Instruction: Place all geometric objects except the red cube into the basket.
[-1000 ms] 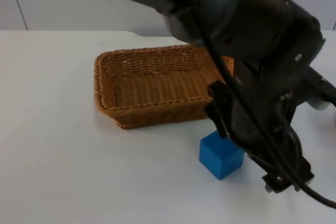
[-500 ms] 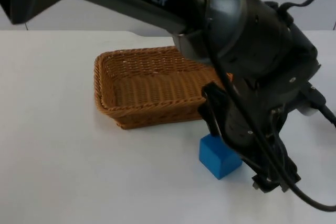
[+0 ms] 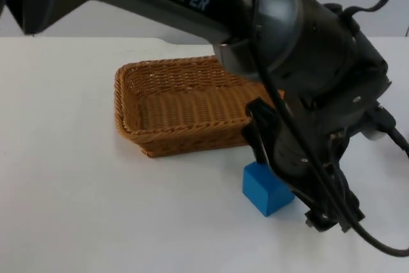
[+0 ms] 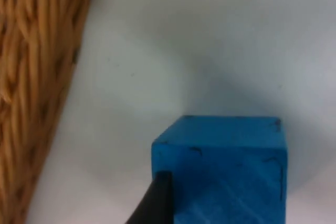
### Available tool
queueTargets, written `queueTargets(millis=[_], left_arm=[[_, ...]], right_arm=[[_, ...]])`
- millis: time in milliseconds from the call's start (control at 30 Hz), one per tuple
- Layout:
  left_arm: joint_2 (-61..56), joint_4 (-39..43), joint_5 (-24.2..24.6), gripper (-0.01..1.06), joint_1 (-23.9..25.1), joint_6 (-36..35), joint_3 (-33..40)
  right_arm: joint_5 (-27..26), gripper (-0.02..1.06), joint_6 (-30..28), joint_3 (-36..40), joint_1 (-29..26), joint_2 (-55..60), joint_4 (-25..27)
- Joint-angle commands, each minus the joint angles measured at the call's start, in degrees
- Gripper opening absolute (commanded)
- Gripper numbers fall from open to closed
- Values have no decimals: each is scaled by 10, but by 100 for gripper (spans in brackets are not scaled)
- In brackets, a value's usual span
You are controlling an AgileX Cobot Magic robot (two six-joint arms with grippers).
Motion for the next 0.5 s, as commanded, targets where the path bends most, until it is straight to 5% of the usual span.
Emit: queueTargets(millis=[0, 467], left_arm=[[-10, -23, 18, 89, -2, -9, 4], [-23, 49, 9, 89, -2, -33, 4]], right_arm=[[-2, 105, 0, -4, -4, -1, 1], [-2, 105, 0, -4, -4, -1, 1]])
